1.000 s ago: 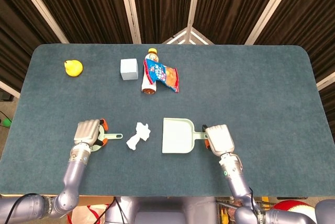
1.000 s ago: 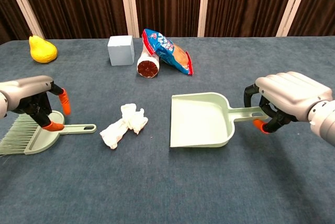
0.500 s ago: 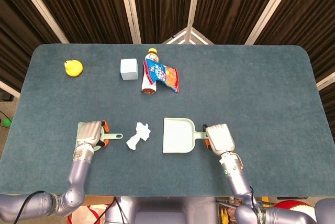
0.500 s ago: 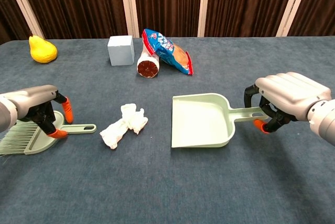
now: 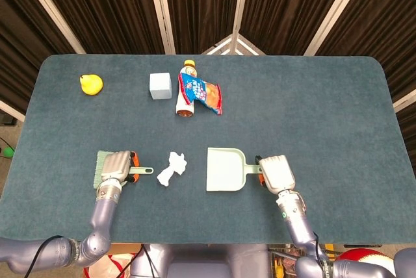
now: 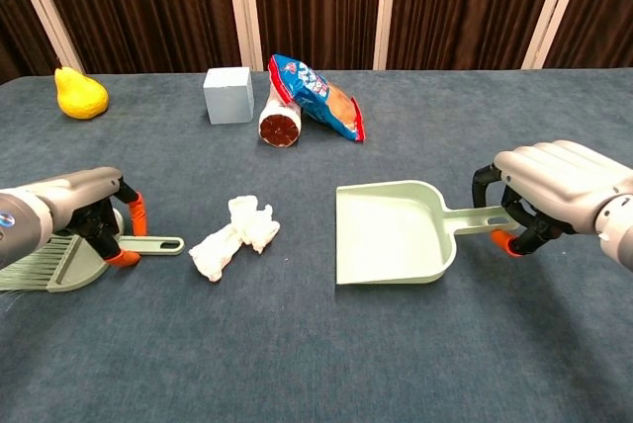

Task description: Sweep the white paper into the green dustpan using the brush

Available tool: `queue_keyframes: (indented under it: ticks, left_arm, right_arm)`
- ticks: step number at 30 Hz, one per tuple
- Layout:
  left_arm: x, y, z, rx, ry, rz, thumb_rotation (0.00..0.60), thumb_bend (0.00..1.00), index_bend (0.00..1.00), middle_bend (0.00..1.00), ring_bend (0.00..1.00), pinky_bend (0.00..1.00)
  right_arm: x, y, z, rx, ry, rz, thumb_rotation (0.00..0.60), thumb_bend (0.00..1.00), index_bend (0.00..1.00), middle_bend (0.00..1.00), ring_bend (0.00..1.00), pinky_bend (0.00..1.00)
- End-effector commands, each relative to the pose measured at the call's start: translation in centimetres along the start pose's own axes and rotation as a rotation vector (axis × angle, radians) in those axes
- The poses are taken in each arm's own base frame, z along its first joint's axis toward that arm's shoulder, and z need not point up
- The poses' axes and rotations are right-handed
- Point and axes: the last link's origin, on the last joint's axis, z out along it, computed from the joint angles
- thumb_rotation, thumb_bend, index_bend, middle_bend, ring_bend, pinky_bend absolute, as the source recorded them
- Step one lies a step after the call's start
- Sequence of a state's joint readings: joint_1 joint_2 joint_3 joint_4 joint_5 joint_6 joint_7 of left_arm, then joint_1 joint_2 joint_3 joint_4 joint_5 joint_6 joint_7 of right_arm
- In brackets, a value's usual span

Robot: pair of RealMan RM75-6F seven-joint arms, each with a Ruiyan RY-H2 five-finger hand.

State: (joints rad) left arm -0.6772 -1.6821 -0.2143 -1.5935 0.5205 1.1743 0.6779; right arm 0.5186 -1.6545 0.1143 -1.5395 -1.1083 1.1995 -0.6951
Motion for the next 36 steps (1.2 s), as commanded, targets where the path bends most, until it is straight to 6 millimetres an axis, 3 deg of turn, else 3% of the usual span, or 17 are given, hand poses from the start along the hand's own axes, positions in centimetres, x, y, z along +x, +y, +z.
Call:
queue_keyframes:
  ticks: [1, 9, 15, 36]
  left_arm:
    - [0.7, 0.6, -0.1, -0.019, 0.026, -0.052, 0.6, 0.62, 0.77, 1.0, 1.0, 1.0]
    - [3.2, 3.2, -1.3, -0.113, 0.065, -0.206, 0.6, 0.62, 0.77, 1.0, 1.0, 1.0]
    - [4.3, 5.6, -2.1, -0.179, 0.079, -0.254, 0.6, 0.62, 0.77, 1.0, 1.0, 1.0]
    - [2.9, 12.8, -2.7, -0.304, 0.027, -0.412, 0.6, 0.63, 0.78, 1.0, 1.0, 1.0]
  right_arm:
    - [-0.1, 0.0, -0.1, 0.002, -0.001, -0.002, 0.6, 0.48, 0.61, 0.86, 0.87, 0.87]
    - [0.0, -0.1, -0.7, 0.006, 0.001, -0.021, 0.6, 0.48, 0.61, 0.86, 0.87, 0.87]
    - [0.3, -1.3, 0.0, 0.006, 0.024, -0.065, 0.6, 0.48, 0.61, 0.86, 0.87, 0.87]
    - [0.0, -1.7, 0.7, -0.029, 0.038, -0.116, 0.6, 0.48, 0.61, 0.86, 0.87, 0.87]
